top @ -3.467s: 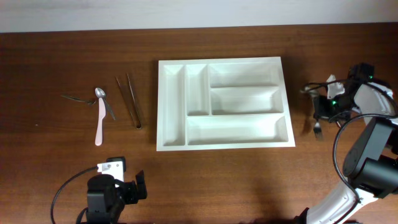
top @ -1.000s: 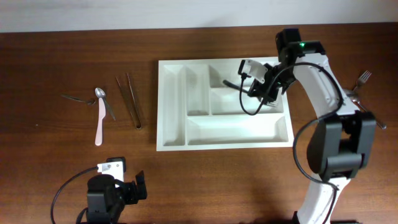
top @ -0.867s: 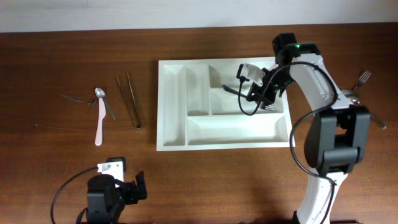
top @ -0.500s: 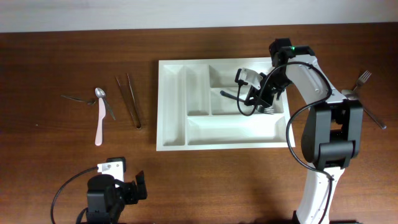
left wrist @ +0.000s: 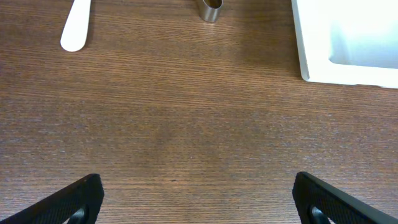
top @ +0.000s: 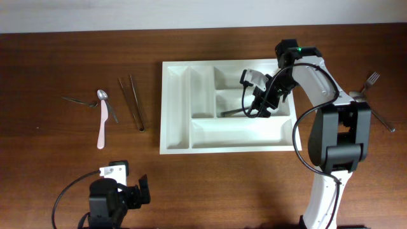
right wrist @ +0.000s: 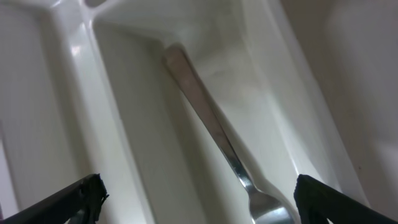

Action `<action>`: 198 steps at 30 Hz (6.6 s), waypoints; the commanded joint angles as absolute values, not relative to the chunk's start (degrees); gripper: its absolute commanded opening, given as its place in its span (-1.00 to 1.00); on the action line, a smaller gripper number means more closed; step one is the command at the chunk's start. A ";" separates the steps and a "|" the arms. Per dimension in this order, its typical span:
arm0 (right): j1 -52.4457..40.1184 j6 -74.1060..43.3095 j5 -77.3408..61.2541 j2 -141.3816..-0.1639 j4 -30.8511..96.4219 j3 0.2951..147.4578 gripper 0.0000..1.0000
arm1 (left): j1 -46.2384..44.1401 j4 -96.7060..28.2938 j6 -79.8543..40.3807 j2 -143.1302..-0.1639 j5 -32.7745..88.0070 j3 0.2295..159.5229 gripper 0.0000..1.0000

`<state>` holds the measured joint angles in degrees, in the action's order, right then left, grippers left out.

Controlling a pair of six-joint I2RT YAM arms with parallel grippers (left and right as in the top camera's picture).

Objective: Pack container
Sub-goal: 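Release the fork and move the right gripper back right, then lower the right gripper and grasp the silver spoon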

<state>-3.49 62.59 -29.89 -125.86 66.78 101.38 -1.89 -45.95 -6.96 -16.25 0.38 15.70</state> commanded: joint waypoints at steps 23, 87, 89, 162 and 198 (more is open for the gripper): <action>13.76 19.64 -7.27 -126.17 81.41 135.17 0.88 | -1.69 -45.95 -7.49 -16.12 0.19 16.49 0.99; 24.82 14.00 -5.32 -132.00 53.91 100.27 -0.89 | -1.69 -45.95 -7.49 -16.12 0.19 16.49 0.99; 24.84 13.74 -5.32 -132.00 53.43 99.70 -0.92 | -1.69 -45.95 -7.49 -16.12 0.19 16.49 0.99; 22.63 19.20 -2.09 -131.76 44.91 98.63 0.54 | -1.69 -45.95 -7.49 -16.12 0.19 16.49 0.99; 22.50 14.04 -6.72 -131.11 49.93 105.01 -0.92 | -1.69 -45.95 -7.49 -16.12 0.19 16.49 0.99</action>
<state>22.79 14.96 -5.23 -130.98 48.97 101.86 -1.89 -46.06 -6.96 -16.25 0.38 15.70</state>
